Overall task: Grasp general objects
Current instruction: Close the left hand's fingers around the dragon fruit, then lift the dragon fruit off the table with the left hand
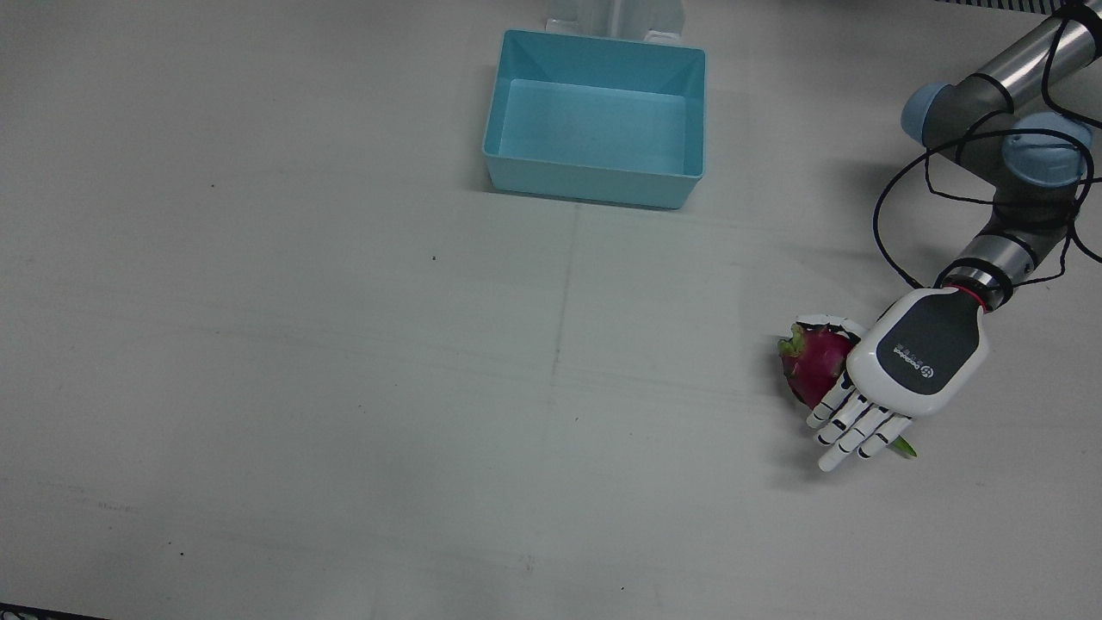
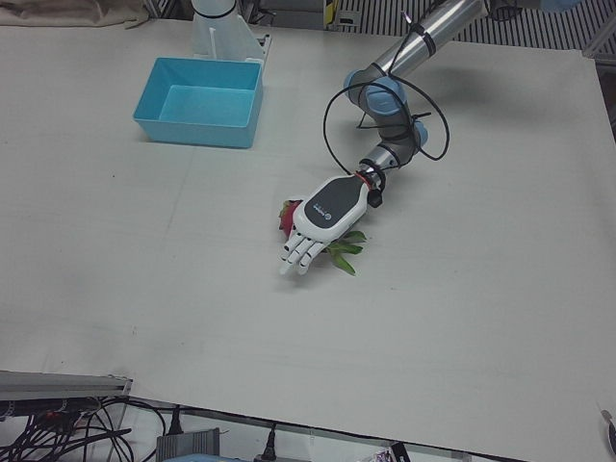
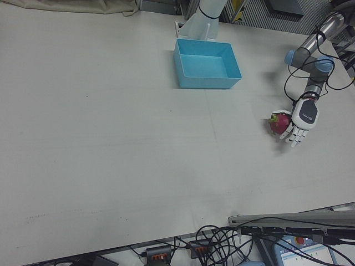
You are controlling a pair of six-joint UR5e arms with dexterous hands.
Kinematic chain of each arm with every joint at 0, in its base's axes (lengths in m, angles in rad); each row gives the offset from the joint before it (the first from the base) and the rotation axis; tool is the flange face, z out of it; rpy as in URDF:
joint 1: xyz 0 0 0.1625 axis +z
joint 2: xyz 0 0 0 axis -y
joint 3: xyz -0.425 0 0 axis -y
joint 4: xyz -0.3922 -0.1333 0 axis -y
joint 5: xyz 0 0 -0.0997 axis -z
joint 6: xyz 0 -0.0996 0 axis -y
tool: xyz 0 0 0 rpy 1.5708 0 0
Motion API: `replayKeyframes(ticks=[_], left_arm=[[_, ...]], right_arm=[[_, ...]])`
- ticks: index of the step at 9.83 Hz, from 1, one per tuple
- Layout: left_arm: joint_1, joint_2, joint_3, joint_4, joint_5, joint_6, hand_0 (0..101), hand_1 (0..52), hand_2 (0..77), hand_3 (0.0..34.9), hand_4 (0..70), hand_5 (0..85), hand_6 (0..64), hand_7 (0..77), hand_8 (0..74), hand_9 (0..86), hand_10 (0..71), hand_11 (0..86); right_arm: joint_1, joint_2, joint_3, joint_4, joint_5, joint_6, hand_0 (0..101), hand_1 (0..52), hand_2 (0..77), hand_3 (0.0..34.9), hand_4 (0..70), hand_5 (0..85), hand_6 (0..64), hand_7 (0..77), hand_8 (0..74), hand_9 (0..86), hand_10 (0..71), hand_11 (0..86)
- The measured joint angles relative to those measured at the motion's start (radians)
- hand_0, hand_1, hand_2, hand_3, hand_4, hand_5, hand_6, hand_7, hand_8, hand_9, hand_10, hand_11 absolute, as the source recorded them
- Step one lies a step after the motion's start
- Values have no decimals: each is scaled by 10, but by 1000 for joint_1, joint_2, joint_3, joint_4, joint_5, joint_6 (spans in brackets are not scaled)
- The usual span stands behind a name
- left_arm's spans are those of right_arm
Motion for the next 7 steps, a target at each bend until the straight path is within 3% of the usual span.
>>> replayKeyframes(ticks=[1, 3, 4, 5, 7], left_arm=[[-3, 2, -22, 1, -1, -4, 24, 0, 235, 0, 442, 218, 55, 485, 147, 109, 147, 289], [-9, 20, -120, 30, -1, -35, 36, 0, 235, 0, 442, 224, 55, 458, 153, 98, 147, 289], [-24, 20, -171, 70, -1, -110, 69, 0, 235, 0, 442, 224, 49, 458, 136, 82, 147, 300], [-61, 10, -200, 105, 1, -226, 124, 0, 235, 0, 442, 224, 38, 447, 120, 82, 147, 300], [-135, -22, -222, 171, 11, -460, 129, 0, 235, 0, 442, 224, 38, 442, 125, 76, 147, 300]], right_arm=[[0, 0, 0, 0, 0, 0, 1, 60, 16, 0, 0, 742, 0, 0, 0, 11, 0, 11], [0, 0, 0, 0, 0, 0, 0, 60, 16, 0, 0, 742, 0, 0, 0, 11, 0, 11], [0, 0, 0, 0, 0, 0, 0, 60, 16, 0, 0, 742, 0, 0, 0, 11, 0, 11], [0, 0, 0, 0, 0, 0, 0, 60, 16, 0, 0, 742, 0, 0, 0, 11, 0, 11], [0, 0, 0, 0, 0, 0, 1, 60, 16, 0, 0, 742, 0, 0, 0, 16, 0, 11]])
